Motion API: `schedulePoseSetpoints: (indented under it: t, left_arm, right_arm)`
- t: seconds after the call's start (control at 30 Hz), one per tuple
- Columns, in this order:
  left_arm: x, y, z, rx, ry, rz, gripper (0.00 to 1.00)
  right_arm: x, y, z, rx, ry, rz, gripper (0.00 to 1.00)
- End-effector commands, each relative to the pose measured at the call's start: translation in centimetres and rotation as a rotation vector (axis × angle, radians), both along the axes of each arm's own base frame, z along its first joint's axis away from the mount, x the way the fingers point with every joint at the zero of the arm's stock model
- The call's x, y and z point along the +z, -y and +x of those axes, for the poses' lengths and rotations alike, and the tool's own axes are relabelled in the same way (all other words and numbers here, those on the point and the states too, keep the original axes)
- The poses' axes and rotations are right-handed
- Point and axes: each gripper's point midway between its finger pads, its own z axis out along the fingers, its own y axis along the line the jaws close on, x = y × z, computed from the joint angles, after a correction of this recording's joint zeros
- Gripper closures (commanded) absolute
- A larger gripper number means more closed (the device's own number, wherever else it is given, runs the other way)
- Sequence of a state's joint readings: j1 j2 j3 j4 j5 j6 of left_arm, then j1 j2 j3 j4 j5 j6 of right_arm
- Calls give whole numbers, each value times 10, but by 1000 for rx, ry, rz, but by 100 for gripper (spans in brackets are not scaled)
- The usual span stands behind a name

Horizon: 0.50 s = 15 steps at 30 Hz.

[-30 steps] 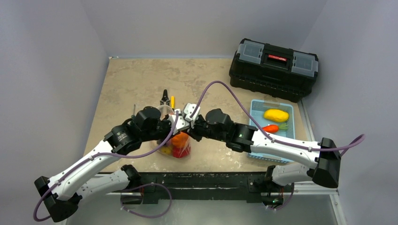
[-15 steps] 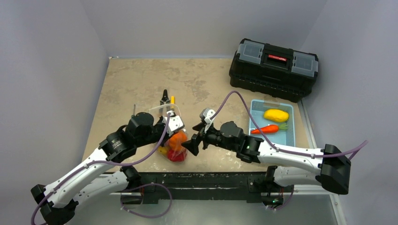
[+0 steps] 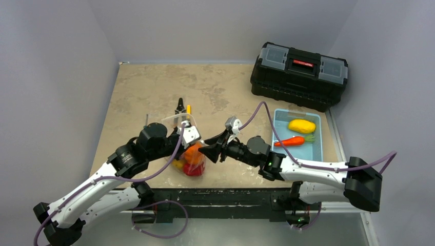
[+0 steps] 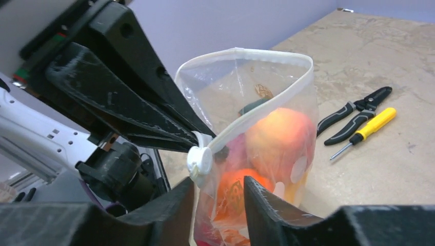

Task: Place the food in the zip-top bag and seal the zipper
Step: Zip the zipper food storage bag at the center of the board.

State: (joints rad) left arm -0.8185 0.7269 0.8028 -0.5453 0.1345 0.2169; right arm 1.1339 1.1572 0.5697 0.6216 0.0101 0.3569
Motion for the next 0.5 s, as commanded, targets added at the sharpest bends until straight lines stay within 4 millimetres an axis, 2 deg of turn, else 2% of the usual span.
schedulePoseSetpoints:
  t: [0.0, 0.07, 0.17, 0.23, 0.37, 0.4, 0.47]
  left_arm:
    - [26, 8, 1, -9, 51, -100, 100]
    - [26, 8, 1, -8, 50, -100, 100]
    - [25, 8, 1, -7, 45, -97, 100]
    - [25, 8, 0, -12, 44, -98, 100]
    - [29, 8, -5, -24, 24, -100, 100]
    - [32, 8, -5, -15, 20, -111, 94]
    - [45, 9, -4, 7, 21, -163, 75]
  right_arm:
    - [20, -10, 9, -23, 37, 82, 67]
    - [19, -19, 8, 5, 38, 76, 77]
    - [18, -26, 10, 8, 38, 85, 87]
    - [22, -27, 11, 7, 50, 96, 100]
    - [24, -24, 13, 12, 138, 19, 100]
    - [23, -23, 10, 40, 171, -9, 100]
    - [20, -23, 2, 118, 217, -62, 100]
